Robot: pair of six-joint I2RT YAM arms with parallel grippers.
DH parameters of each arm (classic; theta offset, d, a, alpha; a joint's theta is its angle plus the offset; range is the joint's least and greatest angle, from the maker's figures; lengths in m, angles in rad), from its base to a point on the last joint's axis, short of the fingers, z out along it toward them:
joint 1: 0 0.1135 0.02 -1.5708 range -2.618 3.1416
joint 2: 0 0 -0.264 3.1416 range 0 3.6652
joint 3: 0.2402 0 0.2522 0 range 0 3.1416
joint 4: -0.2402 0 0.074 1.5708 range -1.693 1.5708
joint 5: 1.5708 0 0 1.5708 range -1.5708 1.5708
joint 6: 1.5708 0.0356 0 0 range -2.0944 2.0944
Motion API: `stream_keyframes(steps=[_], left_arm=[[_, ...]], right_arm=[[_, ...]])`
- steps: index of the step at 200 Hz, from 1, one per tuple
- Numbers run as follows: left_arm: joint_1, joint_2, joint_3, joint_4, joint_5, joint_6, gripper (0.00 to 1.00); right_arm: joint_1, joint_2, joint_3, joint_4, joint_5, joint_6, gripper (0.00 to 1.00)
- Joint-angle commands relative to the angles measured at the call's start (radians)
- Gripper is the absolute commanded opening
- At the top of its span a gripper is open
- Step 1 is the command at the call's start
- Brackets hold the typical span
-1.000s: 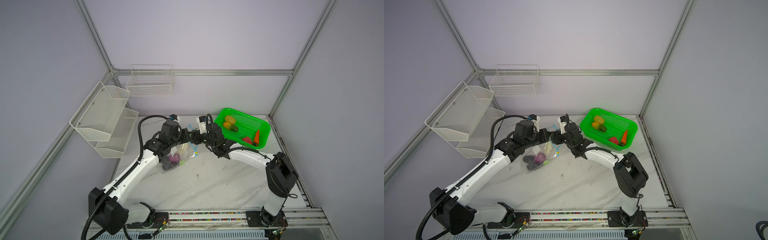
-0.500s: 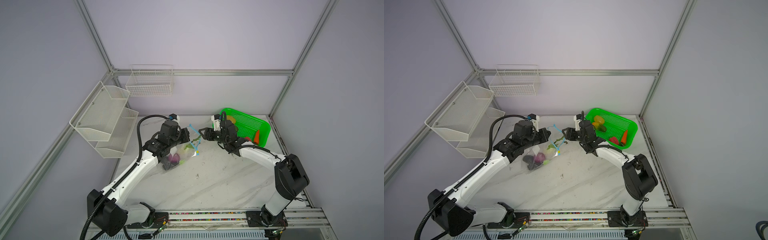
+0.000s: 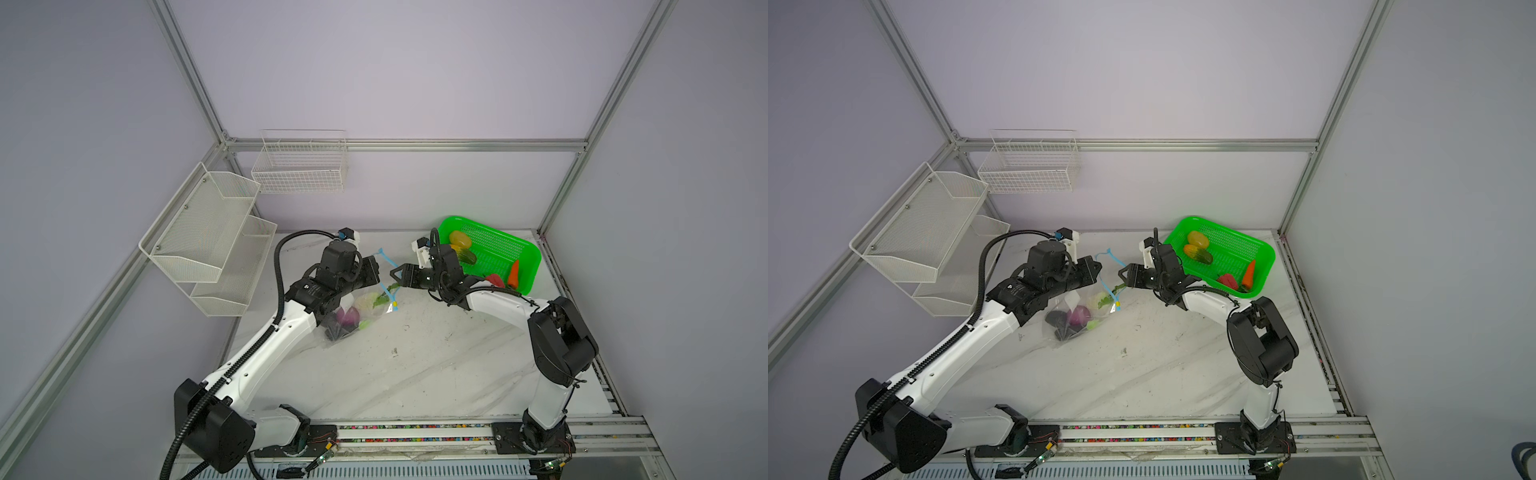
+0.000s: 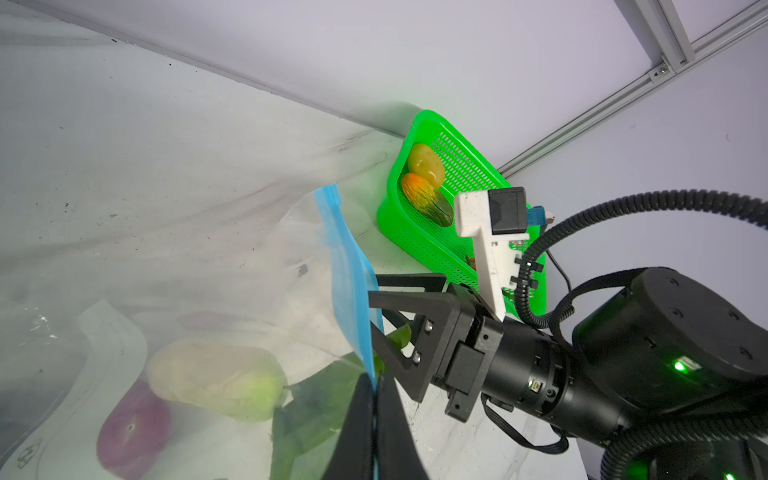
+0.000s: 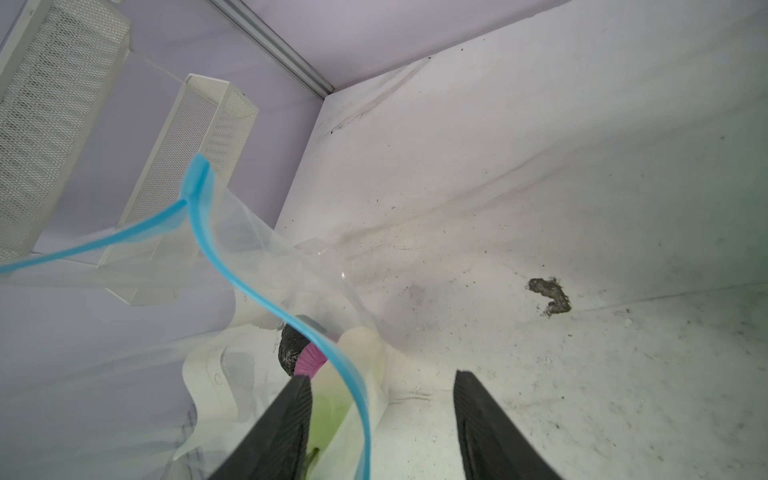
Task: Place the food in the zip-top bag and seal the zipper
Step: 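Grasp the bag's other blue zipper edge with the right gripper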
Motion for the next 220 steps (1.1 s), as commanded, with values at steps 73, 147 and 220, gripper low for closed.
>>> stream_keyframes(steps=[73, 147, 220], left_arm=[[0.007, -0.022, 0.000, 0.028, 0.006, 0.010, 0.00], [0.007, -0.024, 0.005, 0.026, 0.008, 0.009, 0.00], [0.010, -0.040, 0.002, 0.020, -0.006, 0.016, 0.00]], right_arm=[[-0.040, 0.100, 0.160, -0.010, -0.117, -0.053, 0.35], [-0.040, 0.054, 0.166, -0.016, -0.144, -0.089, 0.13], [-0.040, 0.038, 0.183, -0.024, -0.142, -0.098, 0.07]])
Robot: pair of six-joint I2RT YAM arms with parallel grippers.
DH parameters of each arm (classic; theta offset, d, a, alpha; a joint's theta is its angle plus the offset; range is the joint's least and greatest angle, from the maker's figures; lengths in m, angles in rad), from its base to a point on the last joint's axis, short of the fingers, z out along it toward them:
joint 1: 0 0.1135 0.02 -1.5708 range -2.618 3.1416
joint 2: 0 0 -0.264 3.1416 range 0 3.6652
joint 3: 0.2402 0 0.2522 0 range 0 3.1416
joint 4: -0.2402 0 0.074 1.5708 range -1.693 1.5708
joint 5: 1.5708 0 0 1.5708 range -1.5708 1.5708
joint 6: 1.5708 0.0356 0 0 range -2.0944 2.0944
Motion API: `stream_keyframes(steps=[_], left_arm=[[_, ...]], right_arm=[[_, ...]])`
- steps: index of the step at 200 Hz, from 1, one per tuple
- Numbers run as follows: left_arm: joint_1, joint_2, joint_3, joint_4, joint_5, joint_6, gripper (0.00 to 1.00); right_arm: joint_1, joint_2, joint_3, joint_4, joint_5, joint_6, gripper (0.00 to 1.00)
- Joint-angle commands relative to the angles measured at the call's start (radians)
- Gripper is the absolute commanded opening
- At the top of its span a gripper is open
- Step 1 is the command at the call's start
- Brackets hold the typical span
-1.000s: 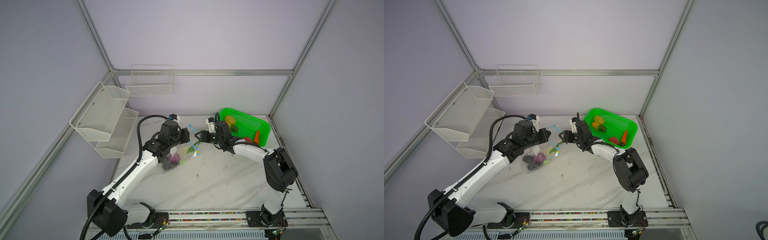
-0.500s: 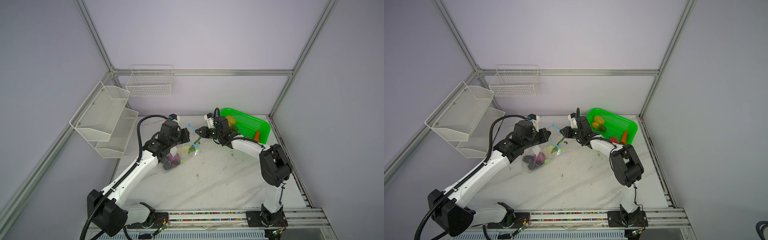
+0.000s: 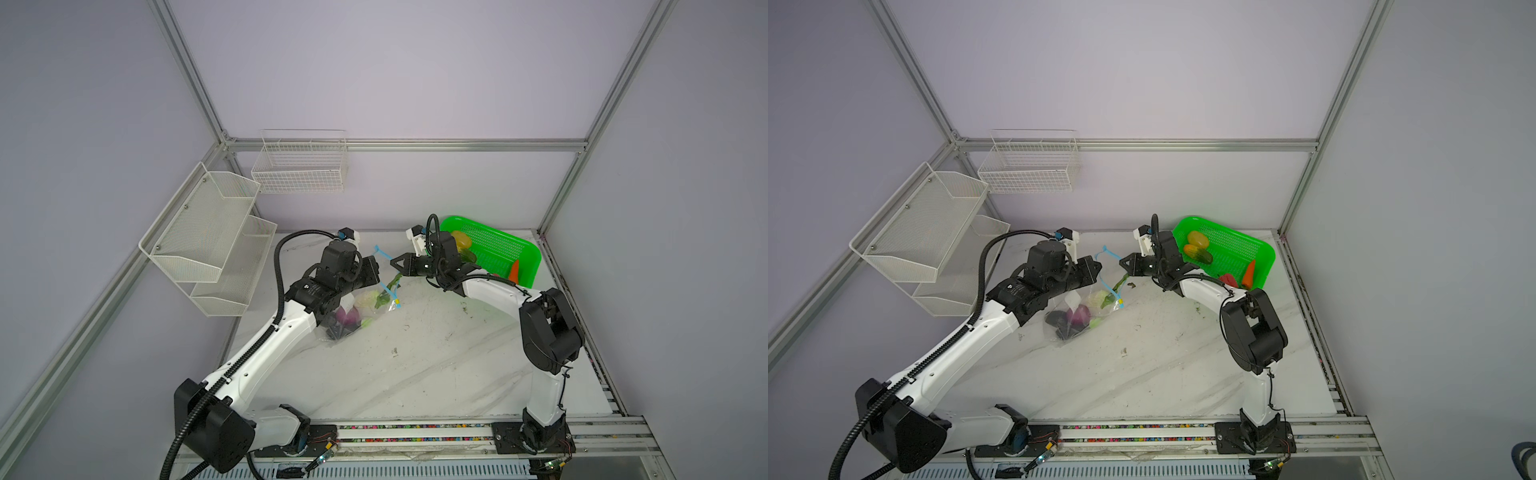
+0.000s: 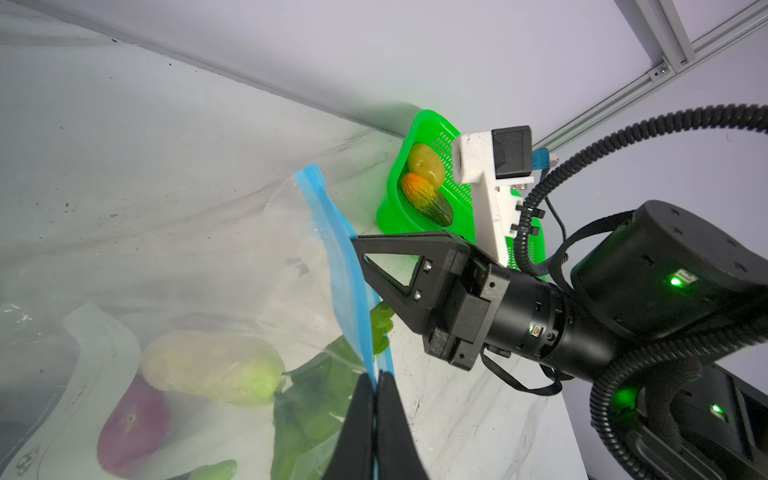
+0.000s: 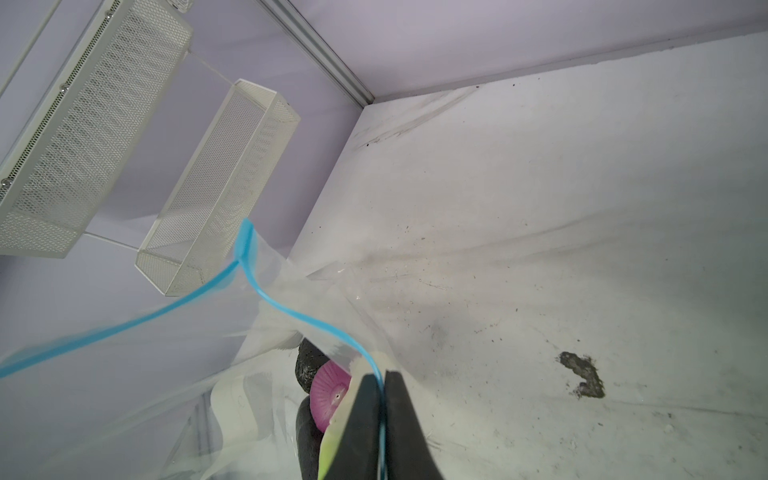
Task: Place the food in the zip-top bag and seal the zipper
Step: 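Grasp the bag's other blue zipper edge with the right gripper, then hold both blue zipper edges up with both grippers, spreading the bag mouth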
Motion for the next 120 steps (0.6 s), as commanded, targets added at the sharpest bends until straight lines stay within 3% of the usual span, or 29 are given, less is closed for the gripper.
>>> stream_keyframes(steps=[1, 120], left_arm=[[0.009, -0.040, 0.002, 0.021, -0.005, 0.015, 0.00], [0.074, -0.119, 0.083, -0.035, -0.038, 0.069, 0.00]], right_arm=[[-0.001, -0.056, 0.029, -0.010, -0.009, -0.012, 0.07], [0.004, -0.097, 0.150, -0.080, 0.009, -0.026, 0.00]])
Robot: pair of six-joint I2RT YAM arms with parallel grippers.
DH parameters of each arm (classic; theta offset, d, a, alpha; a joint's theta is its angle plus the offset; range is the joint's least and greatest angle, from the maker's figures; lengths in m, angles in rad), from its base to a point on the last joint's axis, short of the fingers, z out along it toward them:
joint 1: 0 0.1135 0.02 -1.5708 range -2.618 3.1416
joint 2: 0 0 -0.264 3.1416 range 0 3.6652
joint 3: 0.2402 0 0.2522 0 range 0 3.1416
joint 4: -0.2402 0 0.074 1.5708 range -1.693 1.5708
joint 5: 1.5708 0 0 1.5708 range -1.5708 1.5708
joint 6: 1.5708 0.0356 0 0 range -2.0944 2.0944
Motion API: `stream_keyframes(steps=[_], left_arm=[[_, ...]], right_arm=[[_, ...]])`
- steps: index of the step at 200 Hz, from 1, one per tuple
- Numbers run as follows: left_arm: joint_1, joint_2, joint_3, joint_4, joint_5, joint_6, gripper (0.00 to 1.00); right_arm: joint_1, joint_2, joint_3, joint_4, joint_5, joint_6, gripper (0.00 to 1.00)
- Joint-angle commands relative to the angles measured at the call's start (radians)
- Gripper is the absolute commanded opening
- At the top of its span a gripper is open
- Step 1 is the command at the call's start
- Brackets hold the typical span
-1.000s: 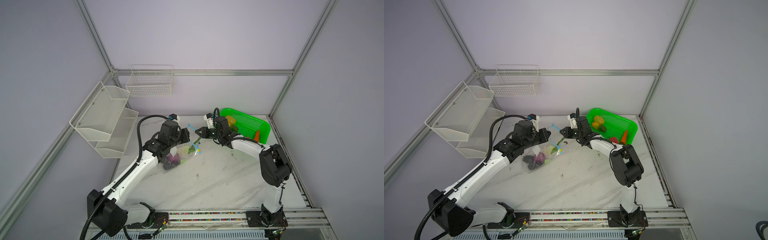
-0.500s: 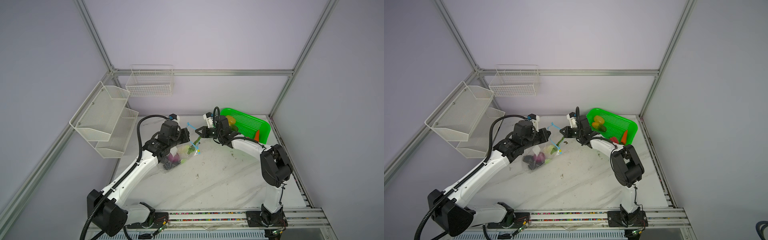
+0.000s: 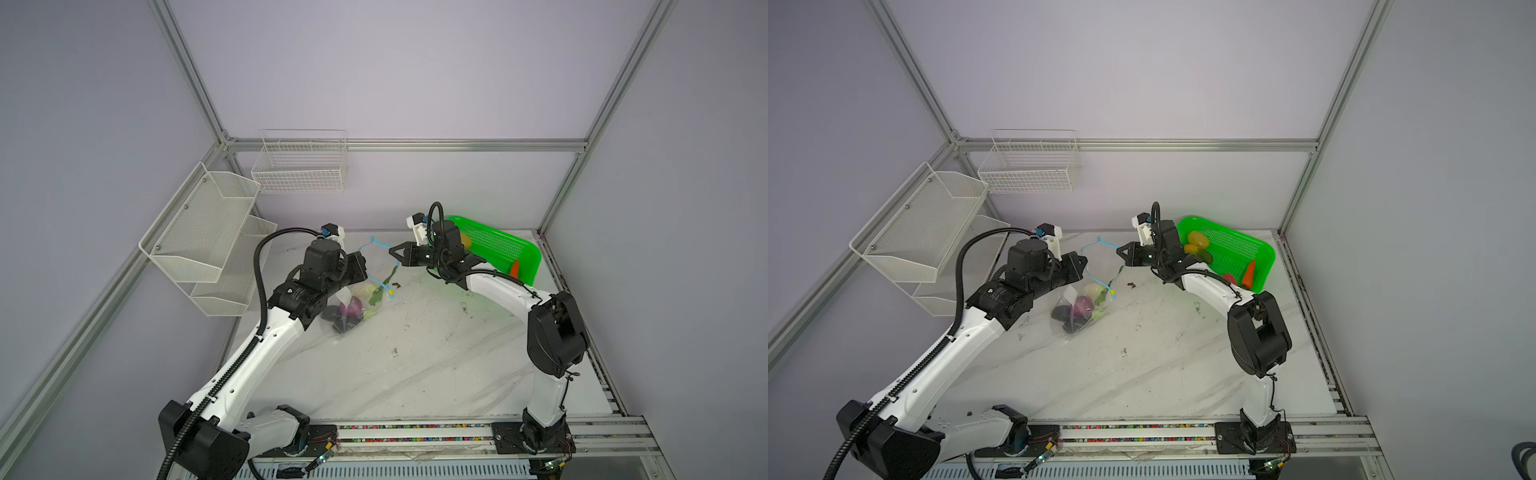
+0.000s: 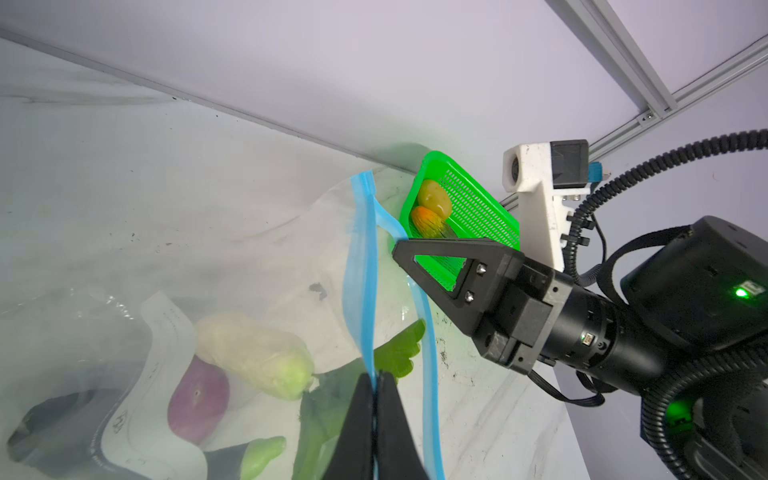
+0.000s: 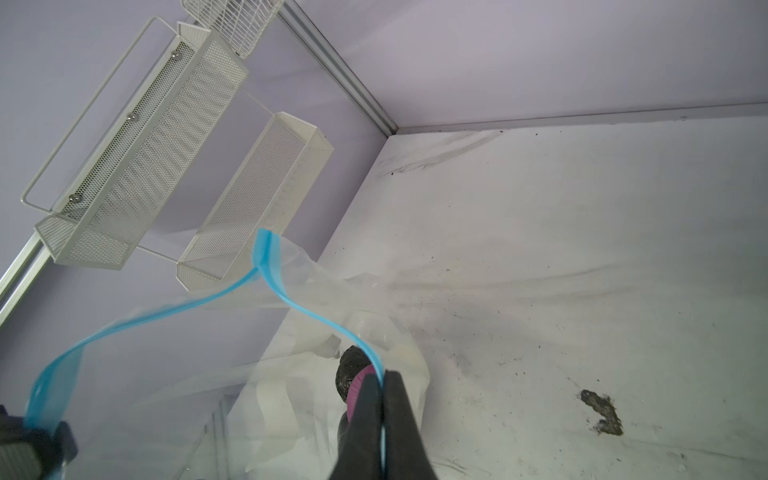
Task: Place the food in the zip-top bag and seal the zipper
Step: 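Hold both blue zipper edges up with both grippers, spreading the bag mouth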
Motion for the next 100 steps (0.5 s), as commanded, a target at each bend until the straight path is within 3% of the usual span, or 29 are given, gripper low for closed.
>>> stream_keyframes(steps=[1, 100], left_arm=[[0.008, -0.029, 0.079, -0.006, -0.014, 0.035, 0.00], [0.055, -0.115, 0.173, -0.087, -0.135, 0.115, 0.00]], right_arm=[[0.004, -0.059, 0.045, -0.020, 0.016, -0.021, 0.00], [0.099, -0.022, 0.262, -0.176, 0.125, -0.077, 0.00]])
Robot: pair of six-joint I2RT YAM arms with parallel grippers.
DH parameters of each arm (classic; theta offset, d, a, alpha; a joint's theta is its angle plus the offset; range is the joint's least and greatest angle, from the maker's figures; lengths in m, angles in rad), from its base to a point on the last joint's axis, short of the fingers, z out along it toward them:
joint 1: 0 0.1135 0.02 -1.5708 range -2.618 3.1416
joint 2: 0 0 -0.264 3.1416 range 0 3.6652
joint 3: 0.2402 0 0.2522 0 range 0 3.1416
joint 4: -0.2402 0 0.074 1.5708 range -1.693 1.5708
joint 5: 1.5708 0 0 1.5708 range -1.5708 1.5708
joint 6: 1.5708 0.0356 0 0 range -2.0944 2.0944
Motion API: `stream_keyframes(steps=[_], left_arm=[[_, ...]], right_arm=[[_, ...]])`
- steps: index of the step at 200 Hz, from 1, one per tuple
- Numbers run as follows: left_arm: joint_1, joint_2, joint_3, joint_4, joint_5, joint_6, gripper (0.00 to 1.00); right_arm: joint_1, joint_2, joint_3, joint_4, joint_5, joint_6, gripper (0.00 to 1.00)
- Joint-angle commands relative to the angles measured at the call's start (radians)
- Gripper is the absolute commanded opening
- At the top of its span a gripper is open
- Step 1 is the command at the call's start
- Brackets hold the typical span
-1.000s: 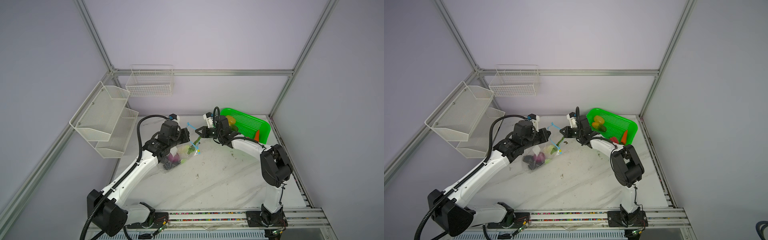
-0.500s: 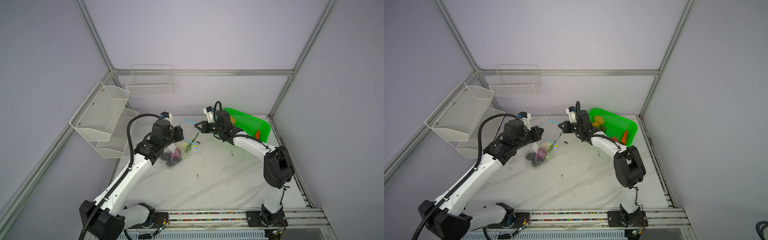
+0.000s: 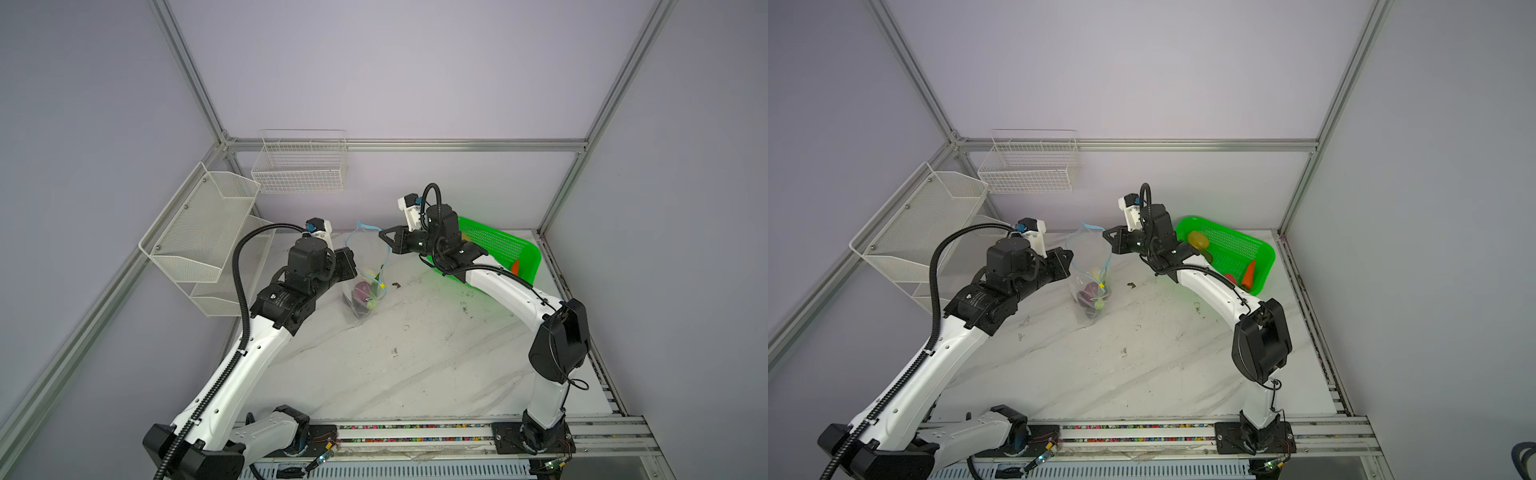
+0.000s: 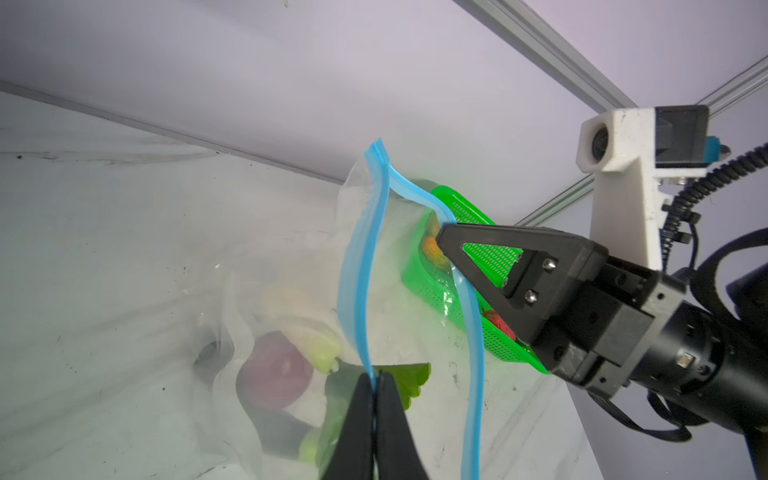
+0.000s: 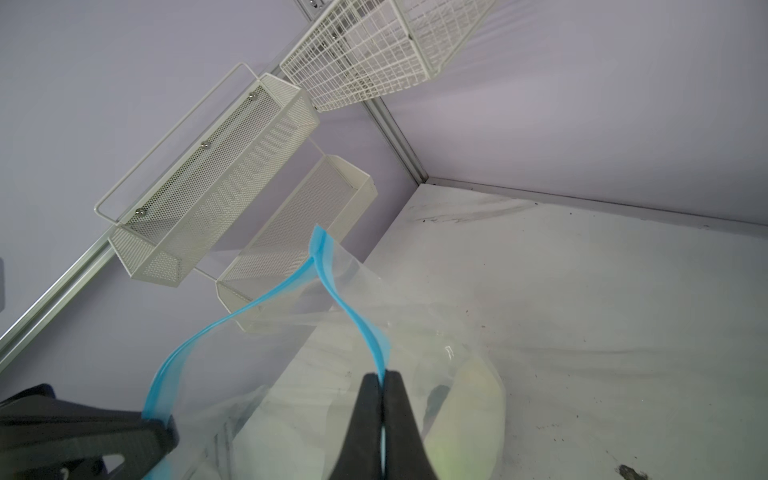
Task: Place the food in the zip-top bag and seal the zipper
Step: 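Hold both blue zipper edges up with both grippers, spreading the bag mouth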
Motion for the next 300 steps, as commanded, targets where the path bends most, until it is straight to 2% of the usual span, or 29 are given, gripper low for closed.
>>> stream_keyframes(steps=[1, 34, 82, 128, 180, 236, 281, 300], left_arm=[[0.024, -0.045, 0.111, -0.010, -0.059, 0.057, 0.00], [0.050, -0.069, 0.141, -0.023, -0.130, 0.112, 0.00], [0.122, -0.083, 0.161, -0.036, -0.132, 0.137, 0.00], [0.129, -0.047, 0.080, 0.002, -0.030, 0.086, 0.00], [0.125, 0.059, 0.001, 0.051, 0.167, -0.014, 0.00], [0.081, 0.070, -0.068, 0.073, 0.178, -0.033, 0.00], [0.035, 0.094, -0.103, 0.086, 0.227, -0.049, 0.00], [0.018, 0.098, -0.110, 0.093, 0.233, -0.045, 0.00]], right_arm=[[0.012, 0.000, 0.048, -0.043, 0.031, -0.023, 0.00], [0.038, 0.003, 0.087, -0.049, 0.038, -0.030, 0.00], [0.060, 0.029, 0.113, -0.047, 0.033, -0.025, 0.00], [0.065, 0.074, -0.001, 0.033, -0.002, 0.020, 0.00], [0.059, 0.065, -0.106, 0.063, 0.006, 0.020, 0.00], [0.039, 0.047, -0.171, 0.079, 0.019, 0.018, 0.00], [0.034, 0.054, -0.176, 0.082, 0.023, 0.023, 0.00], [0.031, 0.057, -0.174, 0.082, 0.024, 0.023, 0.03]])
